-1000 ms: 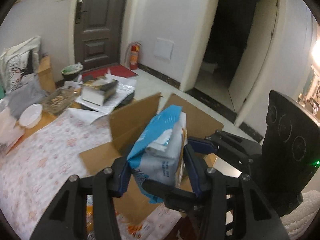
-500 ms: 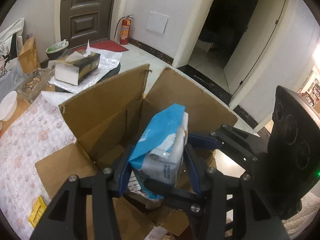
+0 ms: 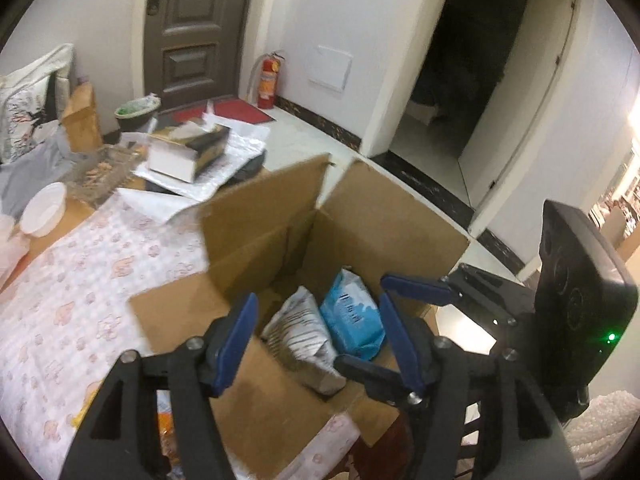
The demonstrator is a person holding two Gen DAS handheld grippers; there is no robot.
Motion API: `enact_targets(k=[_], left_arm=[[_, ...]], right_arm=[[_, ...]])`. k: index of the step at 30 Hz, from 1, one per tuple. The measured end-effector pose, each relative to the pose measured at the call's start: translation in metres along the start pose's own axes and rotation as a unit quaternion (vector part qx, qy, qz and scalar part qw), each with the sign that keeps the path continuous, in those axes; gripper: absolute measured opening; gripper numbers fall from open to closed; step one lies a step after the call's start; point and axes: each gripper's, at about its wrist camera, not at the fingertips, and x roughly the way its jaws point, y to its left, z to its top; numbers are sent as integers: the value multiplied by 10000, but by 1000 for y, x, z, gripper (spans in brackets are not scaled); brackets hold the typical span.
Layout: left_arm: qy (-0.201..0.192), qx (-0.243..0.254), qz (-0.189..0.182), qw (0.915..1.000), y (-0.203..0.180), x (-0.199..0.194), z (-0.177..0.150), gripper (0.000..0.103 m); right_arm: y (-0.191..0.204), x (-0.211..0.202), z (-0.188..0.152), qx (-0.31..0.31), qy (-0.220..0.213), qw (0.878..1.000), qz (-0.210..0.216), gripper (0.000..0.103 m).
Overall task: Organize snacks
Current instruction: 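Open both grippers to release the cracker pack in the box, then lower both grippers onto the orange sausage pack and close them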
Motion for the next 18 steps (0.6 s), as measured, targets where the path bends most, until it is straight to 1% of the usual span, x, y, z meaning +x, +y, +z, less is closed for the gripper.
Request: enact_targets(k=[4,6,10,16,18], left_arm=[[-256,-206,273,9991,19,-36,-16,61],[-380,-310,424,9979,29,-54,-27,66],[-594,-465,741,9944,49,-87,-51,67],[-719,-627,1199,9882,80,-122,-97,67],[-722,-697,1269,9868,91,-129,-112,68]], right_arm=[[20,-4,1,-154,-64,9997,161,70],[35,-8,2,-237,-138,9992,292,70],[67,-15,3,-389,-263,9973,571,70],[117,-11,2,-583,-236,9935,951,70],[133,-8,-1,-626,-163,9925,1036,70]])
